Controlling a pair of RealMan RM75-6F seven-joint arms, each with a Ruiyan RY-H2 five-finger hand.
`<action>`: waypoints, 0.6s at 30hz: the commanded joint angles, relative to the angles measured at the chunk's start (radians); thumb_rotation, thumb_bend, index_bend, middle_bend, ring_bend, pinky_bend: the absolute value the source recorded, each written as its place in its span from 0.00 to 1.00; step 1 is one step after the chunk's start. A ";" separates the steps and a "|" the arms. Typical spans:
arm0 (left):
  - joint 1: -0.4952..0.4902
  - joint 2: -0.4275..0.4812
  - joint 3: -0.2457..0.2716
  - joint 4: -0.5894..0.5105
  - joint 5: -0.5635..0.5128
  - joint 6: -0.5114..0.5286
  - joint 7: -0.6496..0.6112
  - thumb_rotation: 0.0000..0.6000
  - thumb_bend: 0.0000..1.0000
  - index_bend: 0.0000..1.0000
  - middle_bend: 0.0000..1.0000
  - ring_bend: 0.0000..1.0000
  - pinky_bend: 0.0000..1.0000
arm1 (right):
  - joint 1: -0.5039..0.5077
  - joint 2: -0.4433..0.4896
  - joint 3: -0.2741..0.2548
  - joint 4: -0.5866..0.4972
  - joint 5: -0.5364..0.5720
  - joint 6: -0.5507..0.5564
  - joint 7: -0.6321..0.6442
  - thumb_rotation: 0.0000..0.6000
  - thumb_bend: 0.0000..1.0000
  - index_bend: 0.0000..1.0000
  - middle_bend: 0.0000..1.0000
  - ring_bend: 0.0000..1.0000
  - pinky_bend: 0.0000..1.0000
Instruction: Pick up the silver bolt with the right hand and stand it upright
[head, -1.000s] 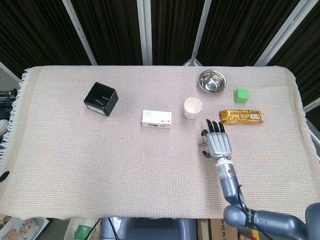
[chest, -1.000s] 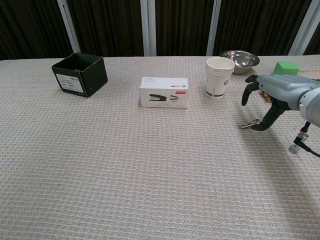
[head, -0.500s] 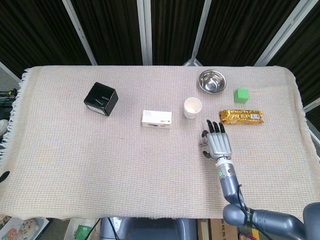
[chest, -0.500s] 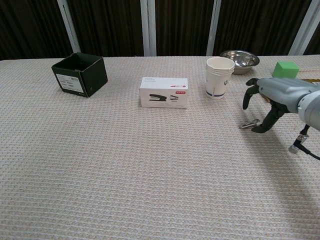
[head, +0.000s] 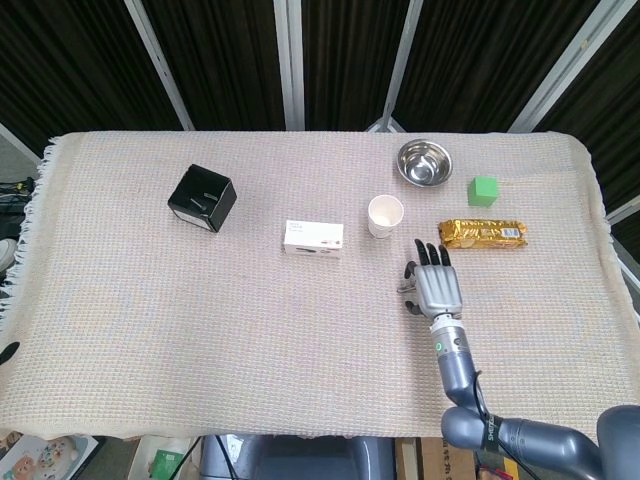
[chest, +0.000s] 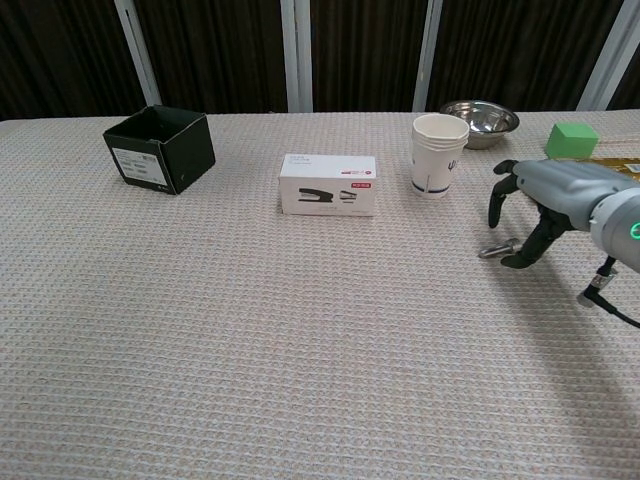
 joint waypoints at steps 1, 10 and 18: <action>0.000 0.000 0.000 0.000 -0.001 -0.001 0.000 1.00 0.04 0.16 0.10 0.01 0.01 | 0.002 -0.006 0.000 0.006 -0.001 0.000 -0.001 1.00 0.23 0.47 0.00 0.00 0.00; -0.001 0.002 -0.001 0.002 -0.003 -0.004 -0.005 1.00 0.04 0.16 0.10 0.01 0.01 | 0.005 -0.029 0.006 0.031 0.007 -0.005 -0.004 1.00 0.28 0.49 0.00 0.00 0.00; -0.003 0.000 -0.001 0.002 -0.004 -0.007 -0.003 1.00 0.04 0.17 0.10 0.01 0.01 | 0.009 -0.049 0.009 0.057 0.005 -0.014 0.001 1.00 0.29 0.49 0.00 0.00 0.00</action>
